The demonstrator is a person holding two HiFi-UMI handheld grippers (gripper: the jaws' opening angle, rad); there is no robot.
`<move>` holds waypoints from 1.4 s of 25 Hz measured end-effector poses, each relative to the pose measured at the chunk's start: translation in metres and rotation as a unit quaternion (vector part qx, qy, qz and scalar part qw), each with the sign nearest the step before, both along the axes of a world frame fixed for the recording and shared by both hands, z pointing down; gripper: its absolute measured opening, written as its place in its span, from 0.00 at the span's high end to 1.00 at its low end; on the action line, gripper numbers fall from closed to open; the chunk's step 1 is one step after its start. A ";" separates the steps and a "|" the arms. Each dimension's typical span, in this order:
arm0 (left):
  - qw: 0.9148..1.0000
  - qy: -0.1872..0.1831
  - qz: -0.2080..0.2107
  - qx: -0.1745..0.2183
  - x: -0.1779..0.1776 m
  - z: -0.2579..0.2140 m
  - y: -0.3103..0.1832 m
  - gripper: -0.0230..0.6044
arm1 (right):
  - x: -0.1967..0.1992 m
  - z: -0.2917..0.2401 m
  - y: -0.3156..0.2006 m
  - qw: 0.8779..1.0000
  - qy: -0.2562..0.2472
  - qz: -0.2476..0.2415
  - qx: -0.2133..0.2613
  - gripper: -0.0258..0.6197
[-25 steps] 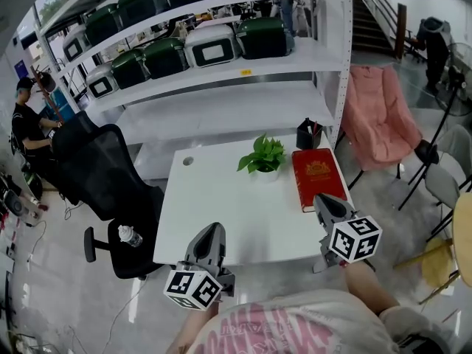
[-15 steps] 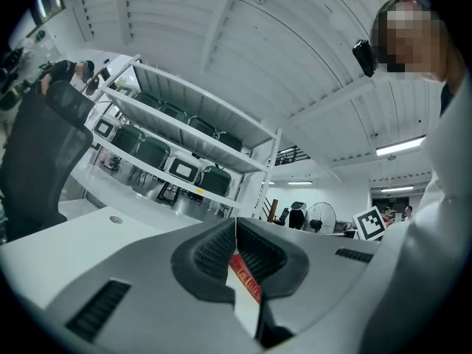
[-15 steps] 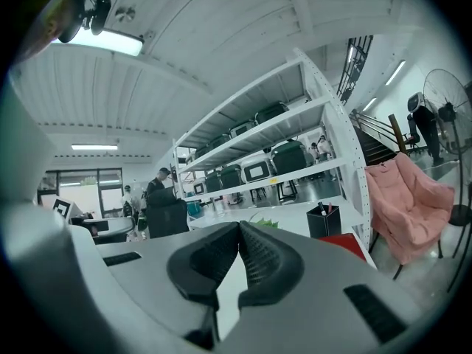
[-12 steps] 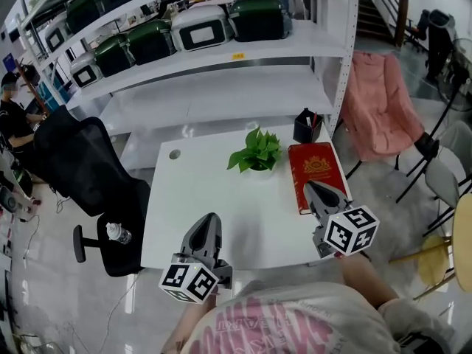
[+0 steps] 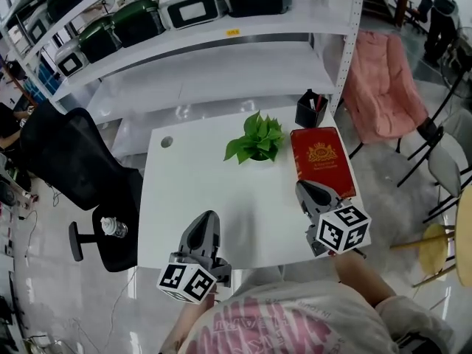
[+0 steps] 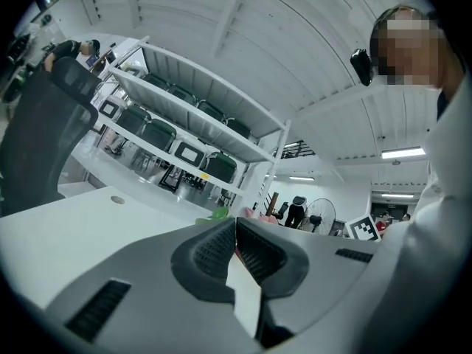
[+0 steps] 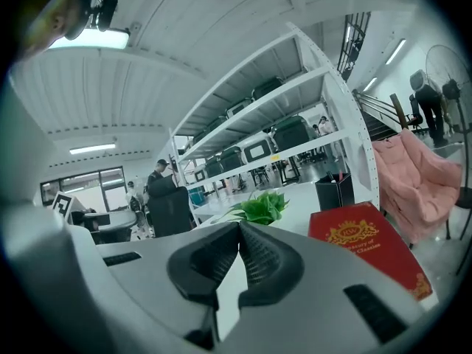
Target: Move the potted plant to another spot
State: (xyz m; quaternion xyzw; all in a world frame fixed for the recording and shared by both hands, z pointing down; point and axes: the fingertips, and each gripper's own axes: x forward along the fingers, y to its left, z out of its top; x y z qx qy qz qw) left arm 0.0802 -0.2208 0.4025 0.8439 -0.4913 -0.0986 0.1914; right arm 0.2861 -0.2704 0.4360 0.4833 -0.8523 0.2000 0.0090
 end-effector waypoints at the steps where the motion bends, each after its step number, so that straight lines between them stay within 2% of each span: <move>1: 1.000 0.001 0.001 -0.002 -0.002 0.003 -0.005 0.92 | -0.001 0.005 -0.005 1.000 0.000 0.001 -0.006 0.94; 10: 0.999 -0.017 -0.004 -0.050 -0.026 0.035 -0.062 0.92 | -0.025 0.034 -0.054 0.999 0.001 -0.017 -0.031 0.93; 11: 0.998 -0.017 -0.003 -0.054 -0.027 0.038 -0.067 0.92 | -0.029 0.038 -0.058 0.999 0.005 -0.022 -0.035 0.86; 15: 0.997 -0.019 0.008 -0.069 -0.028 0.051 -0.084 0.92 | -0.036 0.055 -0.078 0.998 0.017 -0.024 -0.047 0.77; 22: 0.997 -0.011 0.018 -0.079 -0.028 0.065 -0.110 0.92 | -0.043 0.071 -0.109 0.998 0.032 -0.021 -0.055 0.41; 24: 0.996 -0.012 0.018 -0.084 -0.030 0.069 -0.114 0.92 | -0.046 0.075 -0.118 0.998 0.045 -0.023 -0.049 0.33; 29: 0.995 -0.016 0.010 -0.095 -0.040 0.078 -0.121 0.92 | -0.051 0.086 -0.140 0.995 0.089 -0.015 -0.033 0.19; 35: 0.994 -0.025 -0.002 -0.104 -0.050 0.086 -0.127 0.92 | -0.058 0.087 -0.160 0.996 0.086 -0.002 -0.014 0.10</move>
